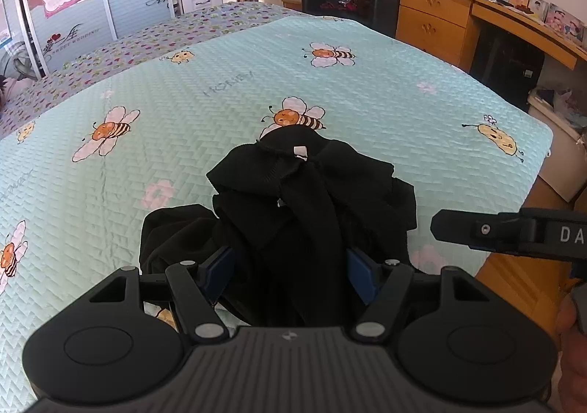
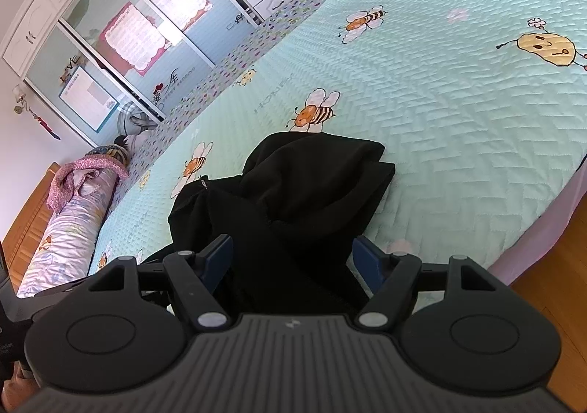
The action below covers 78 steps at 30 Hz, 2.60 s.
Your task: Fold clothes
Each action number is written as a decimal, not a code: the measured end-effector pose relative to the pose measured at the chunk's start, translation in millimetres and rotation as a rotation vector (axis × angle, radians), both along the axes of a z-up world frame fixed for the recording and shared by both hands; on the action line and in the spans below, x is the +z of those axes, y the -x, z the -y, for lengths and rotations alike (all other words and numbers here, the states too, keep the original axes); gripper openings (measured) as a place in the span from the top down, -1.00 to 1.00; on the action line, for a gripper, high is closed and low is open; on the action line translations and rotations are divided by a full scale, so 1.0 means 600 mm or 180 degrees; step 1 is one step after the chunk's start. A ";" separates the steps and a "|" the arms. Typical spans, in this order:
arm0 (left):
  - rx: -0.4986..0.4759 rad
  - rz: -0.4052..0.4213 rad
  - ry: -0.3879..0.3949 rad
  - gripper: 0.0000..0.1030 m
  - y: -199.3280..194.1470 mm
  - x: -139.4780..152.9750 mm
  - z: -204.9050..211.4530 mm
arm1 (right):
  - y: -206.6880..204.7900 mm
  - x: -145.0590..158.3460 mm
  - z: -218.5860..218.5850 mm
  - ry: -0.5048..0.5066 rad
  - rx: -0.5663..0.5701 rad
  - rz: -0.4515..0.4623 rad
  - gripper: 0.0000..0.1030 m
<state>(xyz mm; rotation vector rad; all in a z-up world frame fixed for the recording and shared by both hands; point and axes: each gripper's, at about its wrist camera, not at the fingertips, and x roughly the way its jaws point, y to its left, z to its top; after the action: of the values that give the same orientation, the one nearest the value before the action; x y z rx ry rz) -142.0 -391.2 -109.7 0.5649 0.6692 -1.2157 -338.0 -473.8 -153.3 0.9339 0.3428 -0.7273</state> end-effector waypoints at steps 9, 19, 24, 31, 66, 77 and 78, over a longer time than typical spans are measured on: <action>-0.0023 0.0005 -0.0140 -0.36 -0.001 -0.017 0.003 | -0.004 -0.003 0.001 -0.0026 0.0009 -0.0002 -0.42; -0.0002 -0.0078 -0.0326 -0.47 -0.020 -0.048 0.014 | -0.011 -0.012 0.008 -0.0069 0.0030 -0.0027 -0.42; 0.0024 -0.0159 -0.0385 -0.58 -0.029 -0.068 0.030 | -0.015 -0.019 0.011 -0.0112 0.0046 -0.0055 -0.42; 0.0062 -0.0281 -0.0466 -0.95 -0.042 -0.096 0.053 | -0.021 -0.032 0.016 -0.0176 0.0068 -0.0095 -0.43; 0.0346 -0.0027 0.0260 0.25 -0.142 0.033 0.102 | 0.016 -0.041 0.025 -0.0266 -0.0125 -0.0083 -0.43; 0.0659 -0.0398 -0.0109 -0.26 -0.197 -0.050 0.054 | -0.039 -0.029 0.038 -0.0213 0.0055 -0.0016 -0.43; 0.0653 -0.0420 -0.0104 -0.27 -0.198 -0.051 0.059 | -0.049 -0.029 0.048 -0.0232 0.0048 0.0013 -0.44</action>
<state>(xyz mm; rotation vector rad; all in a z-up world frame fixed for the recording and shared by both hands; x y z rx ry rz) -23.4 -426.8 -140.4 0.4340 0.8392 -1.0573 -308.7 -502.7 -170.5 1.0006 0.3744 -0.7029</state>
